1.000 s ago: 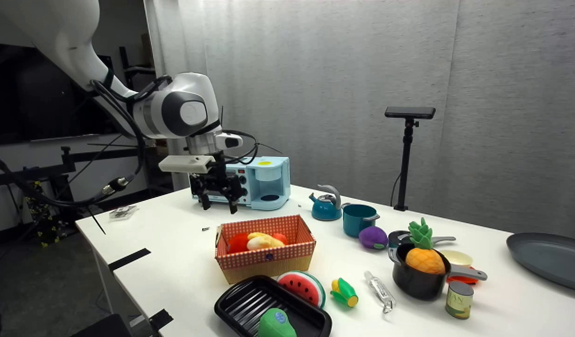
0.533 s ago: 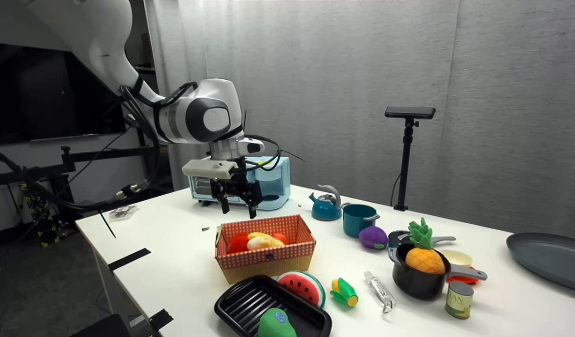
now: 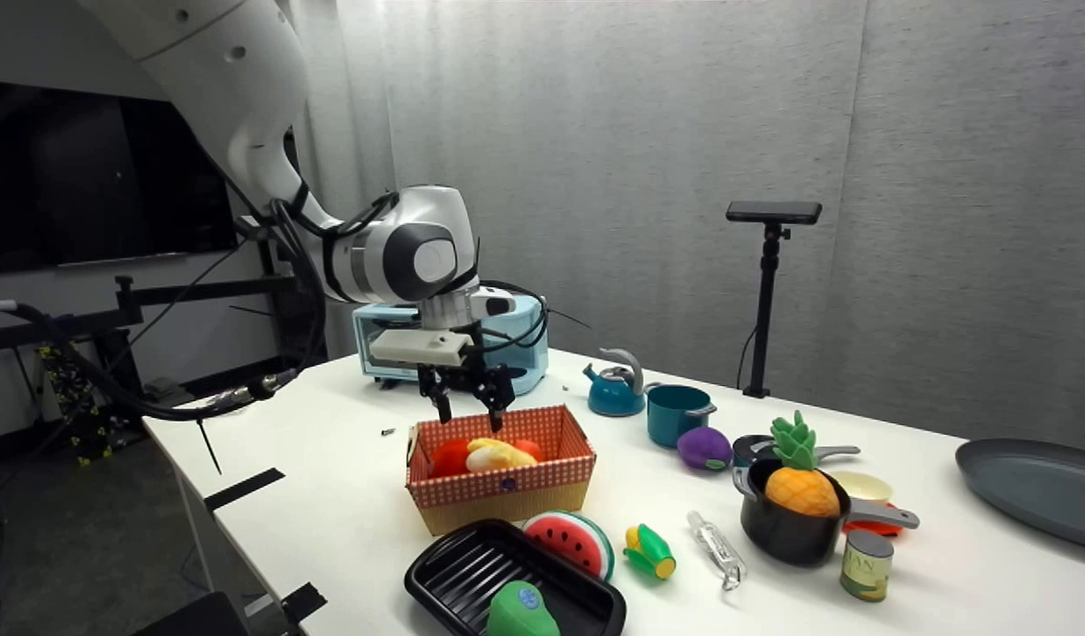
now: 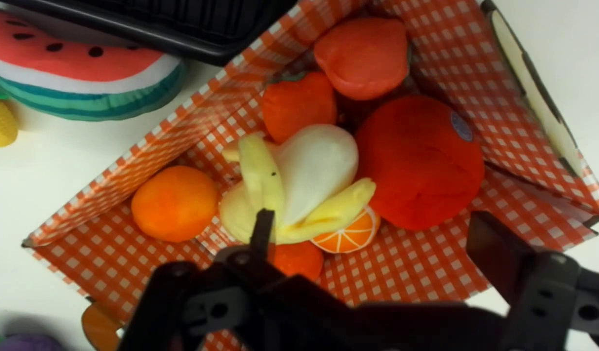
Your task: Put the banana plush on the tray then put the two plush toys back in the box
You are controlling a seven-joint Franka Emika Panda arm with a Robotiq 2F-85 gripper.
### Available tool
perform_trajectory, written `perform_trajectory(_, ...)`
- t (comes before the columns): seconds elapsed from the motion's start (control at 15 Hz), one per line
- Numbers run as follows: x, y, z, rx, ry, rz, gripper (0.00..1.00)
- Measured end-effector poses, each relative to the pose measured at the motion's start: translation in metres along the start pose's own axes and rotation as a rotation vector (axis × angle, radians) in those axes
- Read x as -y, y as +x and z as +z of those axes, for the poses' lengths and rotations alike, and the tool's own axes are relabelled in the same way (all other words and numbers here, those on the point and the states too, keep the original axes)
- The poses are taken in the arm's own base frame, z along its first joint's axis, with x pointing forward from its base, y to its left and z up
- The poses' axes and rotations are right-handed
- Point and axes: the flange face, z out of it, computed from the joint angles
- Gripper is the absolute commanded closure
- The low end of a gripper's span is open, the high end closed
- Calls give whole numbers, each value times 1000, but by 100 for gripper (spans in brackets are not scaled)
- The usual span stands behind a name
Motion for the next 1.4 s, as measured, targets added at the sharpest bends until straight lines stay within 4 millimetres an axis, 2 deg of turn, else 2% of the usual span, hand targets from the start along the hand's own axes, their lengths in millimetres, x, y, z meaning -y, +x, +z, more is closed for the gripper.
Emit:
perform_trajectory(0.33,-13,14,28,21,-18,-7,0)
perform_trajectory(0.73,-26,17,51,54,-30,10,1)
perform_trajectory(0.8,-27,18,53,57,-31,14,24)
perform_trajectory(0.93,-28,18,57,62,-32,21,31)
perform_trajectory(1.13,-29,18,60,68,-32,31,58)
perform_trajectory(1.4,-28,16,63,74,-39,25,84)
